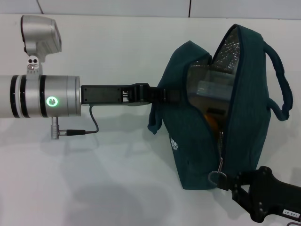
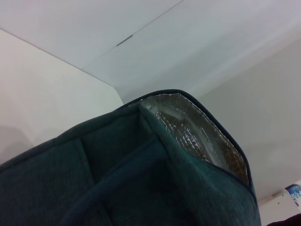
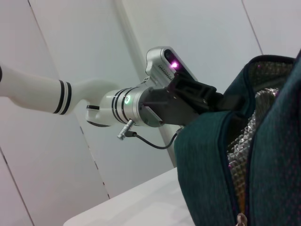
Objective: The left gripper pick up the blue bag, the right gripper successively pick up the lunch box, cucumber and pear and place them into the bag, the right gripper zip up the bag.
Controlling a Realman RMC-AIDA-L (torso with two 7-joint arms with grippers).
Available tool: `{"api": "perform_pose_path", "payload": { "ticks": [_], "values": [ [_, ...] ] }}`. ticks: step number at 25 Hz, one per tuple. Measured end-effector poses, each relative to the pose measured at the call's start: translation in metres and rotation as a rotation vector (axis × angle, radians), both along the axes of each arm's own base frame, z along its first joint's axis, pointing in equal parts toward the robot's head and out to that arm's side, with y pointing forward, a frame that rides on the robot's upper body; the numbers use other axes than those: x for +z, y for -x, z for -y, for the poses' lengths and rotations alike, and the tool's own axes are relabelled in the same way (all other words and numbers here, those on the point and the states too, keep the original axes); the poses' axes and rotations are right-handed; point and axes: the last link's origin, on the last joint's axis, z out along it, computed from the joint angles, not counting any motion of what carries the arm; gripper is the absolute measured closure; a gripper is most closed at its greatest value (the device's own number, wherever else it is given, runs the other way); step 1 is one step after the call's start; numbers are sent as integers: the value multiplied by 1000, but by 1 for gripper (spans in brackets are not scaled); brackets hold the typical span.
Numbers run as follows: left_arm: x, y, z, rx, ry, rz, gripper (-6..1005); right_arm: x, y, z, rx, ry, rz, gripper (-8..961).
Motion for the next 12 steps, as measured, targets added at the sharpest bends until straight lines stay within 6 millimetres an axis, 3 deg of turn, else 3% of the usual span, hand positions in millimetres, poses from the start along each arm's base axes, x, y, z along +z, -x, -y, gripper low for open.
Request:
{"api": "perform_pose_path", "payload": {
  "ticks": [12],
  "values": [
    [0, 0, 0, 0, 0, 0, 807, 11, -8, 12, -46, -32, -49, 945]
  ]
}}
